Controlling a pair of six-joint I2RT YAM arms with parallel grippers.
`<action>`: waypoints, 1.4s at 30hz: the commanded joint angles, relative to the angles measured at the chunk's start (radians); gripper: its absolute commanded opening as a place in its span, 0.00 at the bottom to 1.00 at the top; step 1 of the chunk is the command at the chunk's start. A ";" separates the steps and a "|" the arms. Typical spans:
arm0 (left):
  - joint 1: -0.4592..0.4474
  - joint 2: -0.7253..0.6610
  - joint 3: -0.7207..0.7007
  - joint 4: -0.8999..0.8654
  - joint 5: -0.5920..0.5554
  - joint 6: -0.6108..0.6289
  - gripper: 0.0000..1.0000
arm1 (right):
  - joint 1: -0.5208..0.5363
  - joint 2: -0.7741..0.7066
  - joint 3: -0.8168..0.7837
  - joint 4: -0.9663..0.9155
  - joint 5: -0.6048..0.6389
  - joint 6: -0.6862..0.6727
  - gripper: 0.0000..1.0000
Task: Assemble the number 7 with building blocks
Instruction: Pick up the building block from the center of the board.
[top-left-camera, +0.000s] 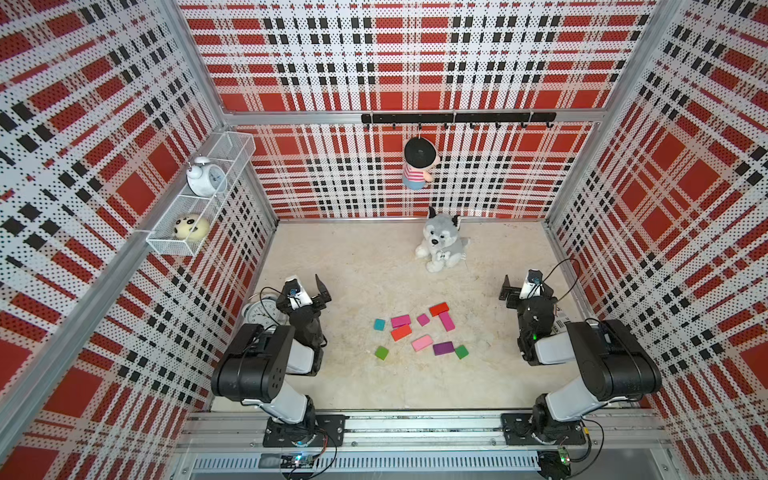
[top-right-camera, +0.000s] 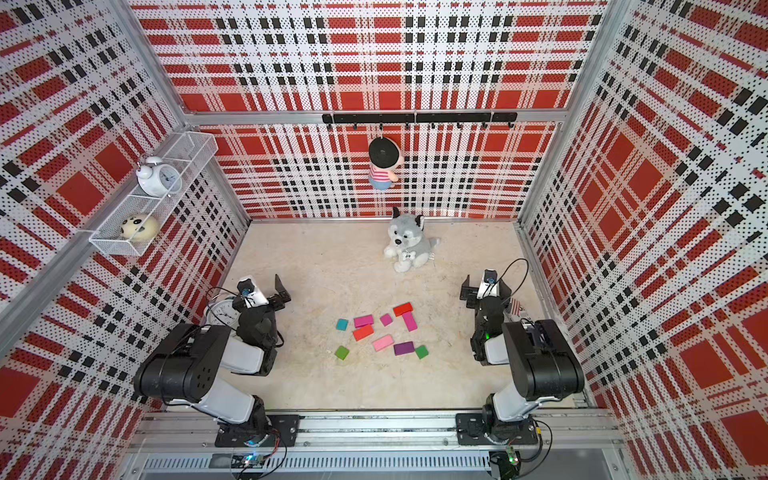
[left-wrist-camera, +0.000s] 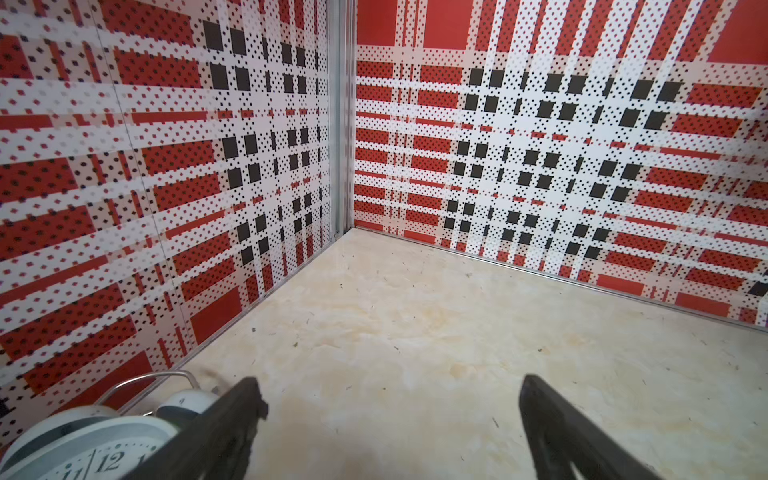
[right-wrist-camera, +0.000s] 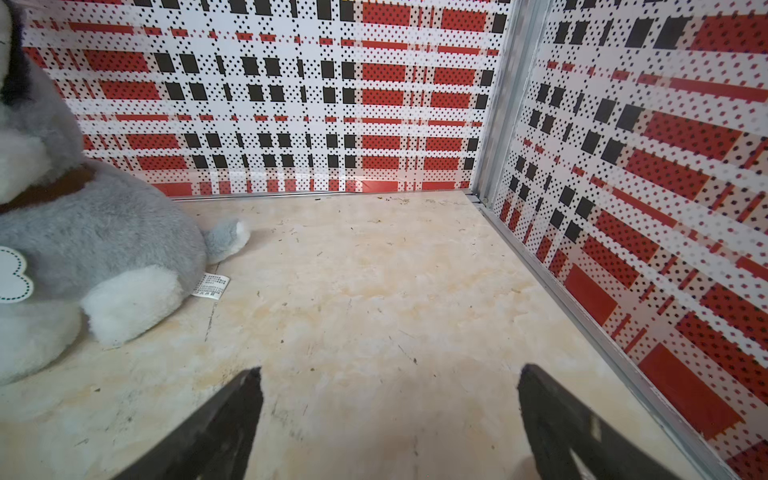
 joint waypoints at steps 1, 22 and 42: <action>-0.002 0.003 0.014 0.017 -0.001 0.005 0.98 | -0.002 0.002 0.011 -0.004 -0.010 0.005 1.00; -0.025 -0.075 0.077 -0.153 -0.017 0.033 0.98 | -0.032 -0.077 0.109 -0.246 -0.143 0.000 0.96; -0.543 0.198 1.078 -1.506 0.006 -0.217 0.98 | 0.231 -0.012 0.827 -1.557 -0.438 0.097 0.79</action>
